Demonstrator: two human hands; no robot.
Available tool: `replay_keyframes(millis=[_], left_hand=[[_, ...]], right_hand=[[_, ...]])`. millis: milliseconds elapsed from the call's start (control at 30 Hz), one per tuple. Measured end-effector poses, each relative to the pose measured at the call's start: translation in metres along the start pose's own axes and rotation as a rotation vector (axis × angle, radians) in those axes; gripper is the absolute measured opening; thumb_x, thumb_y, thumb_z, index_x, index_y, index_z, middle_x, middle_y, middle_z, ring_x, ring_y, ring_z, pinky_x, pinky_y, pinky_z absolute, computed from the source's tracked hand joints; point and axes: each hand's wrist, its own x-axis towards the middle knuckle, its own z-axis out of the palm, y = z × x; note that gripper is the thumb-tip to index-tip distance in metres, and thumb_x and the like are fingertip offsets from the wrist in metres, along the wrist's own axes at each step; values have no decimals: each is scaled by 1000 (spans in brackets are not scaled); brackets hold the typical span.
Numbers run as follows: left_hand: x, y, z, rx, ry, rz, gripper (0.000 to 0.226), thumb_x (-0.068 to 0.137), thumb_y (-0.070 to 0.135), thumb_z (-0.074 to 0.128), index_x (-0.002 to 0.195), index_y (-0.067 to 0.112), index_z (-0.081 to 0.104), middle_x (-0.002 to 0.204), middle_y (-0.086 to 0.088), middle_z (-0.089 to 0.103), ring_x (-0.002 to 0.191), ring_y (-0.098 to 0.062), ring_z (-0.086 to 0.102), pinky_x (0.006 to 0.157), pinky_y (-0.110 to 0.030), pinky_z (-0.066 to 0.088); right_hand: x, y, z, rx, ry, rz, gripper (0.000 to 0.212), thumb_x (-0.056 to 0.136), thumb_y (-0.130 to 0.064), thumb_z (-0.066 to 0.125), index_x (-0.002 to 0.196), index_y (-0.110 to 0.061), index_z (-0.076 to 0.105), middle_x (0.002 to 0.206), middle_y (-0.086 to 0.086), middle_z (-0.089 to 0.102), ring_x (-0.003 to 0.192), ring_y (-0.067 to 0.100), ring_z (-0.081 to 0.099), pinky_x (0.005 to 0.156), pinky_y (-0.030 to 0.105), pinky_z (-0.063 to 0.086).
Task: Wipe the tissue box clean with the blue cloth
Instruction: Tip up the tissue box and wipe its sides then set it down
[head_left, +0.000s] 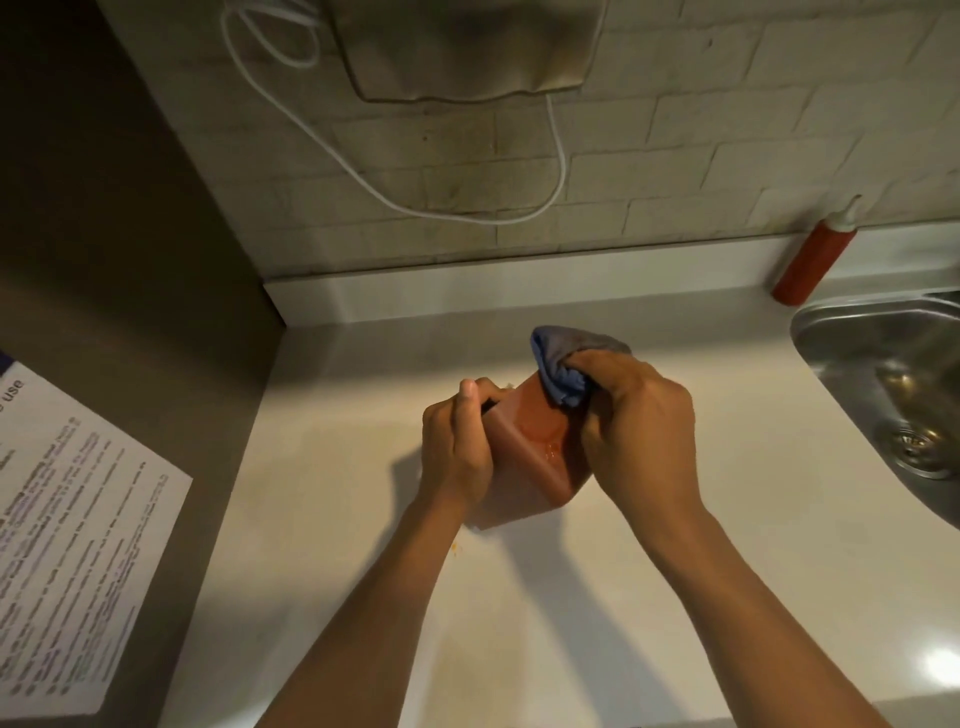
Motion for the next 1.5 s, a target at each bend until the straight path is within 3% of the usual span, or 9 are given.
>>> replay_keyframes(millis=[167, 333, 533, 700, 800, 967, 1200, 1333, 1500], left_hand=[[2, -6, -6, -61, 73, -42, 80, 94, 76, 22, 69, 6, 52, 62, -14, 59, 64, -39, 57, 59, -51, 51], [3, 3, -2, 15, 0, -4, 56, 103, 51, 19, 69, 33, 59, 62, 5, 59, 63, -23, 58, 64, -44, 50], [3, 3, 2, -2, 65, -56, 65, 101, 58, 21, 67, 10, 50, 58, -9, 57, 61, -31, 58, 59, -53, 52], [4, 6, 1, 5, 24, 1, 57, 103, 52, 19, 66, 21, 48, 58, -5, 52, 59, -30, 53, 57, -49, 49], [2, 6, 5, 36, 20, -23, 57, 103, 53, 18, 69, 30, 58, 64, 0, 61, 65, -27, 62, 62, -48, 55], [4, 4, 5, 2, 92, -1, 57, 103, 50, 25, 64, 13, 43, 56, -11, 50, 53, -26, 49, 50, -47, 44], [0, 2, 4, 16, 50, 47, 51, 105, 42, 21, 65, 32, 50, 59, 4, 52, 55, -14, 49, 53, -29, 38], [1, 3, 6, 25, 66, 32, 52, 105, 43, 21, 64, 31, 51, 56, 3, 52, 52, -14, 53, 50, -27, 41], [2, -2, 2, -22, 134, 47, 54, 104, 48, 25, 65, 14, 38, 56, -12, 44, 51, -27, 41, 49, -40, 36]], right_hand=[[-34, -17, 1, 68, -23, -184, 35, 75, -22, 43, 93, -20, 73, 90, -3, 72, 81, 16, 61, 70, 17, 45], [-14, 7, -6, -21, 5, -57, 38, 70, 5, 58, 99, -16, 74, 93, 6, 74, 79, 30, 67, 72, 24, 48], [-23, -12, 0, 2, -24, -165, 36, 74, -7, 57, 105, -17, 73, 99, 2, 73, 87, 21, 65, 79, 16, 43], [-35, 10, -12, -13, -34, -191, 51, 58, 18, 63, 97, -14, 74, 95, 3, 73, 83, 26, 67, 75, 23, 49], [-16, 20, -16, -63, -60, -76, 43, 69, 11, 64, 103, -14, 73, 99, 6, 73, 84, 30, 68, 78, 25, 47], [-27, -12, -2, -38, -57, -158, 40, 76, -11, 54, 111, -20, 72, 104, 0, 73, 91, 25, 66, 75, 28, 53], [-34, 20, -12, -129, -39, -122, 52, 63, 15, 61, 104, -13, 74, 104, 4, 72, 86, 31, 66, 70, 34, 55], [-17, 5, -4, -119, -72, -73, 44, 69, 6, 69, 109, -11, 72, 109, 9, 71, 96, 34, 64, 73, 40, 56], [-53, -9, 0, -112, -72, -257, 49, 69, 4, 55, 108, -19, 73, 106, -3, 70, 91, 21, 60, 60, 23, 48]])
